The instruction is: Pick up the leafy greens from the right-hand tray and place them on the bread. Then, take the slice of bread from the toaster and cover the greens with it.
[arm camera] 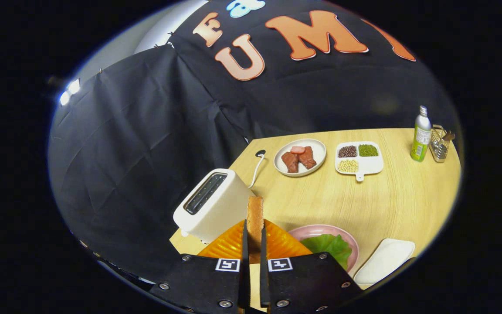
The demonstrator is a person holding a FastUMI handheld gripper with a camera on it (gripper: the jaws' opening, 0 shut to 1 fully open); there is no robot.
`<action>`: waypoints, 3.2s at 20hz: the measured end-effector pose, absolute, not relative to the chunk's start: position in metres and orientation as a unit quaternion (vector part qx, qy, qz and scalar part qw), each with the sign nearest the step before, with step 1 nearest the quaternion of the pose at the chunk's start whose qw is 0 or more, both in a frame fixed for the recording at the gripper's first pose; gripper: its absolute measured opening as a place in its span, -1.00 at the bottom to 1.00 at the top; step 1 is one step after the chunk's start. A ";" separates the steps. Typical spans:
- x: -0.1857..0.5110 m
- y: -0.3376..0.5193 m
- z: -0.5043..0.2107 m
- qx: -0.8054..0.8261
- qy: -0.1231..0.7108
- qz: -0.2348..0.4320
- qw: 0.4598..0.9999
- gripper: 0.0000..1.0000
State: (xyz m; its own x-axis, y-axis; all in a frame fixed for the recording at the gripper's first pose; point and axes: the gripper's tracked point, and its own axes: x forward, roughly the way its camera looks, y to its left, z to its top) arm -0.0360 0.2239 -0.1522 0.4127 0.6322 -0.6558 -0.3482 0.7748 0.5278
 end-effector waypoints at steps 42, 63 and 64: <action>0.015 0.083 -0.088 -0.030 0.131 0.106 0.985 0.02; -0.014 0.097 -0.028 -0.033 -0.017 0.102 0.994 0.80; -0.014 0.099 -0.027 -0.034 -0.021 0.104 0.994 0.83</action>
